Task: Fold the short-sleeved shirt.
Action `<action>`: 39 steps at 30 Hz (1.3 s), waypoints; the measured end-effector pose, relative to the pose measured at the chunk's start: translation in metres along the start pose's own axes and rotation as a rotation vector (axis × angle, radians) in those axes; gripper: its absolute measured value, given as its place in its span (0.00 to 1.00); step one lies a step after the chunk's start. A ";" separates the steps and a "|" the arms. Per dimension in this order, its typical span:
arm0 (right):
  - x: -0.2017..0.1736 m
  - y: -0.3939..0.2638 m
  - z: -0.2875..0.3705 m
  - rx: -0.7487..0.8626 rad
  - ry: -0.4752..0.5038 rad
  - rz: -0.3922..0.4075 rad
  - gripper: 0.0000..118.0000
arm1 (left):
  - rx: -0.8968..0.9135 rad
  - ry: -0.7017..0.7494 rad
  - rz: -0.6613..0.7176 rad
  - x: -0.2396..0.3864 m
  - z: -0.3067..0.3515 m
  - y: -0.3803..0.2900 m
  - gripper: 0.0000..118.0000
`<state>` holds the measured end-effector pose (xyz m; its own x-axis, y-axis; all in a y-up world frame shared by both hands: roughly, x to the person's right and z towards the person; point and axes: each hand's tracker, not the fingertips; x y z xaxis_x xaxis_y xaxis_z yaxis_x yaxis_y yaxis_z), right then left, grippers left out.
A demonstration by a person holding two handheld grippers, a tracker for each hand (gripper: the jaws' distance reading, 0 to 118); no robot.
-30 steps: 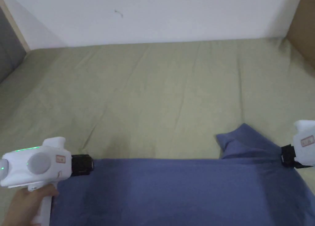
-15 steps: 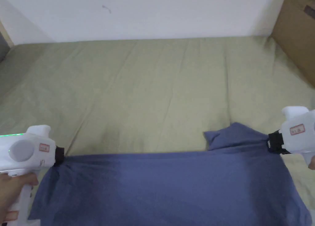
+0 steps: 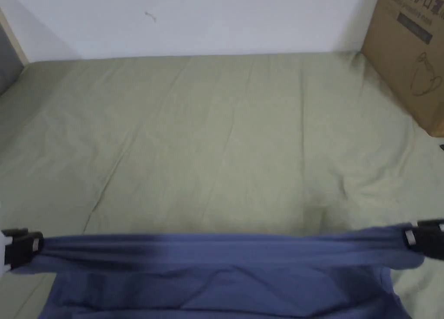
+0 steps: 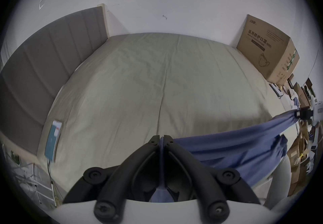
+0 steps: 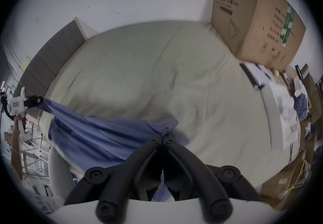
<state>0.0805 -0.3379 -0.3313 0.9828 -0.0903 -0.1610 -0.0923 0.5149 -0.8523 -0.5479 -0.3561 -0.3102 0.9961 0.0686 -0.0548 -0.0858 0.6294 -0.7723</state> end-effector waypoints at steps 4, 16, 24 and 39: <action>-0.007 -0.074 -0.024 -0.128 -0.007 -0.041 0.00 | -0.118 0.016 0.033 -0.006 -0.004 -0.062 0.00; -0.009 -0.109 -0.030 -0.071 -0.039 -0.213 0.90 | -0.196 0.037 0.167 -0.024 -0.025 -0.115 0.58; -0.057 -0.092 0.013 0.113 -0.029 -0.113 0.33 | -0.046 -0.024 0.325 -0.032 0.034 -0.112 0.83; -0.168 -0.085 -0.028 0.179 0.103 0.083 0.00 | 0.032 -0.164 0.666 -0.064 0.041 -0.168 0.01</action>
<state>-0.0815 -0.3904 -0.2454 0.9506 -0.1229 -0.2849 -0.1337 0.6663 -0.7336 -0.5982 -0.4344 -0.1505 0.7154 0.5634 -0.4133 -0.6821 0.4347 -0.5880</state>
